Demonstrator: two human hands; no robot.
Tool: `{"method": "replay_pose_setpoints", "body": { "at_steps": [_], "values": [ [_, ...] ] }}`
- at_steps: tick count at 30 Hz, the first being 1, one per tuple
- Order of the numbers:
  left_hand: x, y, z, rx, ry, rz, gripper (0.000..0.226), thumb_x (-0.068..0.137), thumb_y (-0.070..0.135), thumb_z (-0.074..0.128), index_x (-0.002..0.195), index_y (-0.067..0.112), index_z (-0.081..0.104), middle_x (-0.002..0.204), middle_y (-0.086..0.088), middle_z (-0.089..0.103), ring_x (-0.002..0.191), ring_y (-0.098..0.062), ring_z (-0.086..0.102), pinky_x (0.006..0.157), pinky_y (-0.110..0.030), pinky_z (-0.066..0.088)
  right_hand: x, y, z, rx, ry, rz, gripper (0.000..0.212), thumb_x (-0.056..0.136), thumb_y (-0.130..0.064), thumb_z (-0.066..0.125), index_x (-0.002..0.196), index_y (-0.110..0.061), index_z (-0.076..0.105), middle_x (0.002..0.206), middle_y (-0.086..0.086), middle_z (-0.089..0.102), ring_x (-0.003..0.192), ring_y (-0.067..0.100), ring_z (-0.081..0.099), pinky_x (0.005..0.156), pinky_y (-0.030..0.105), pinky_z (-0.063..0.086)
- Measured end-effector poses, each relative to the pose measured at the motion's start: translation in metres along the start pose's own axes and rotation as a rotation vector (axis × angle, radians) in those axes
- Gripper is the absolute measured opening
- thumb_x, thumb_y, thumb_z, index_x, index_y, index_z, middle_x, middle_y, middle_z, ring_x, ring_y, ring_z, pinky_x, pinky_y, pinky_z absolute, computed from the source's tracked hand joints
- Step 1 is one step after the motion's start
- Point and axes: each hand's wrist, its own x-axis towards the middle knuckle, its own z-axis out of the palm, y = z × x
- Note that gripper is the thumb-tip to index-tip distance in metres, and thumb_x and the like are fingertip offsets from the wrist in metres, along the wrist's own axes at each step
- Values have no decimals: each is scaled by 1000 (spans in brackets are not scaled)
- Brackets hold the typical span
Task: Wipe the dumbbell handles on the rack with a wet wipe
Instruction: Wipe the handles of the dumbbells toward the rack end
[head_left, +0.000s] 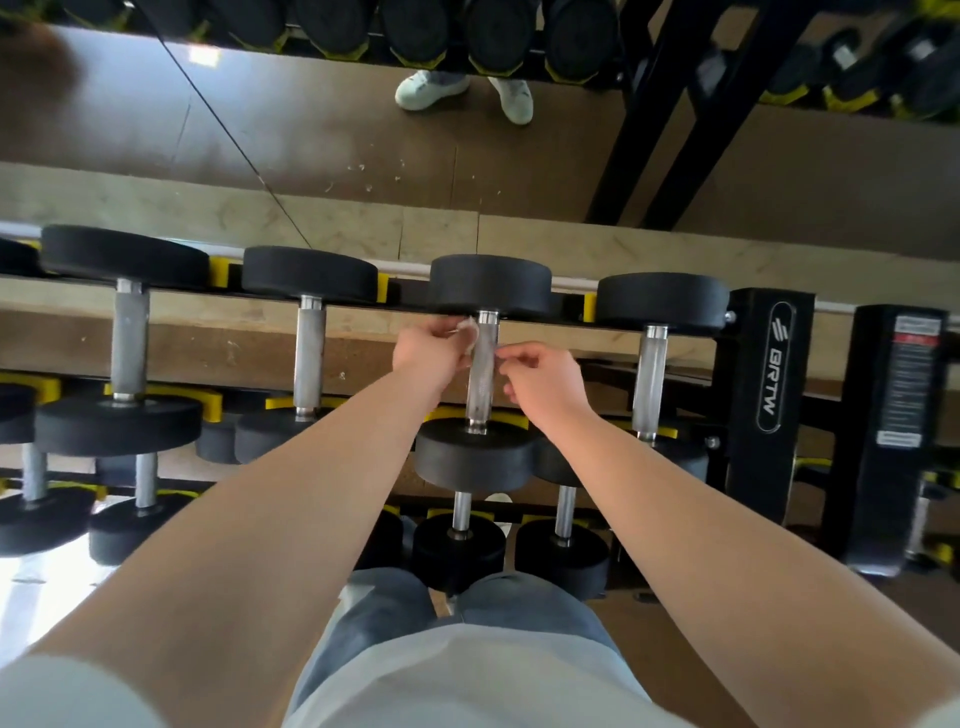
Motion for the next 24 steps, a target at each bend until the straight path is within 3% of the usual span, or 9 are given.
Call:
{"method": "replay_pose_setpoints", "body": {
  "at_steps": [3, 6, 8, 10, 14, 17, 20, 22, 24],
  "values": [
    [-4, -9, -4, 180, -86, 26, 29, 98, 24, 67, 127, 20, 70, 108, 1, 74, 90, -11, 73, 87, -31, 61, -2, 10, -3, -43, -25, 36, 25, 102, -16, 58, 120, -24, 72, 107, -6, 71, 85, 9, 69, 90, 36, 61],
    [-15, -14, -19, 606, -259, 40, 18, 99, 20, 65, 115, 19, 71, 101, 0, 71, 87, -11, 69, 72, -25, 56, -4, 15, 1, -131, -64, 59, 27, 102, -17, 57, 123, -26, 71, 124, -3, 70, 101, 13, 69, 97, 39, 58],
    [-20, -16, -23, 917, -358, 39, 12, 98, 18, 64, 106, 16, 73, 92, -1, 69, 86, -15, 67, 73, -28, 55, -5, 14, 6, -180, -95, 70, 28, 102, -18, 56, 125, -25, 71, 127, -3, 70, 106, 15, 69, 99, 41, 57],
    [-17, -16, -21, 912, -365, 5, 11, 96, 13, 64, 104, 9, 70, 95, -7, 70, 91, -20, 69, 86, -36, 59, -5, 13, 11, -198, -111, 94, 27, 102, -20, 56, 125, -23, 71, 123, -1, 71, 101, 15, 69, 95, 39, 59],
    [-2, -9, -11, 270, -217, -117, 20, 94, 3, 64, 113, 8, 67, 108, -11, 73, 96, -21, 71, 94, -40, 59, -9, 11, 15, -215, -129, 129, 29, 103, -17, 52, 126, -20, 70, 113, 0, 70, 89, 11, 64, 72, 25, 51],
    [9, -9, -1, 96, -99, -65, 33, 95, 12, 62, 125, 25, 69, 116, -5, 72, 113, -28, 66, 106, -50, 51, -17, 15, 19, -217, -91, 129, 35, 103, -13, 48, 131, -18, 67, 127, 3, 68, 102, 16, 62, 81, 24, 45],
    [1, -16, -6, 229, -194, -35, 36, 101, 15, 54, 136, 24, 62, 125, -7, 67, 114, -28, 64, 97, -42, 55, -22, 20, 27, -135, 58, 168, 40, 100, -7, 47, 134, -17, 65, 137, 5, 64, 123, 24, 60, 94, 26, 46],
    [-5, -22, -16, 538, -338, -16, 33, 103, 14, 54, 135, 17, 61, 119, -7, 66, 95, -15, 64, 76, -26, 52, -21, 20, 31, -99, 120, 173, 40, 99, -6, 47, 133, -17, 66, 137, 6, 64, 123, 24, 60, 98, 30, 50],
    [-4, -25, -21, 884, -450, 53, 30, 103, 14, 54, 132, 12, 63, 114, -7, 66, 87, -13, 59, 74, -25, 46, -20, 20, 32, -101, 131, 171, 39, 98, -5, 48, 130, -17, 68, 135, 6, 65, 123, 24, 60, 99, 31, 50]
  ]
}}
